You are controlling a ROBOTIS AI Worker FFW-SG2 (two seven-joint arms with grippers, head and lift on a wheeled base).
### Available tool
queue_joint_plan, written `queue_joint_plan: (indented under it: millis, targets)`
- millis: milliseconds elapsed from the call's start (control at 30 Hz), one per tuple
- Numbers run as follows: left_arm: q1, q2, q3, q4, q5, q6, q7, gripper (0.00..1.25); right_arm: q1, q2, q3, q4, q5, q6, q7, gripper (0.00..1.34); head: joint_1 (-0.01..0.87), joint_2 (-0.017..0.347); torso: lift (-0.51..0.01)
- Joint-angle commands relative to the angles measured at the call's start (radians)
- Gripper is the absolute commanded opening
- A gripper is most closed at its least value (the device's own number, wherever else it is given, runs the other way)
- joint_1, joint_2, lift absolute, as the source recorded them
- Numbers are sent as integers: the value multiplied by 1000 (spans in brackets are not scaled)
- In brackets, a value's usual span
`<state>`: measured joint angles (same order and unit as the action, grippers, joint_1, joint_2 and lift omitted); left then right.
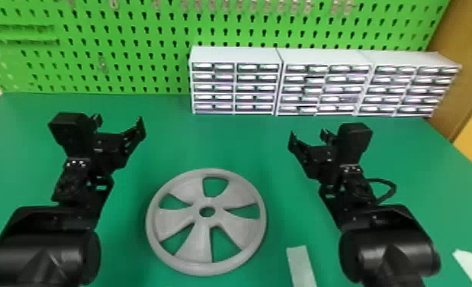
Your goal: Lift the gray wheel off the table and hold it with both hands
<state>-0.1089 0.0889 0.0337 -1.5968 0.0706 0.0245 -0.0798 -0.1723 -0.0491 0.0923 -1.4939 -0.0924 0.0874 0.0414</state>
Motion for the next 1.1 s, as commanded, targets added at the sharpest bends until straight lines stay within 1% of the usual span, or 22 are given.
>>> queue_joint_plan:
  millis: [0, 1067]
  targets:
    - [0, 0, 0, 0, 0, 0, 0, 936, -1, 0, 0, 0, 0, 2, 0, 881, 711, 15, -98]
    - [0, 0, 2, -3, 5, -2, 0, 934, -4, 0, 1, -3, -3, 18, 0, 881, 711, 15, -98]
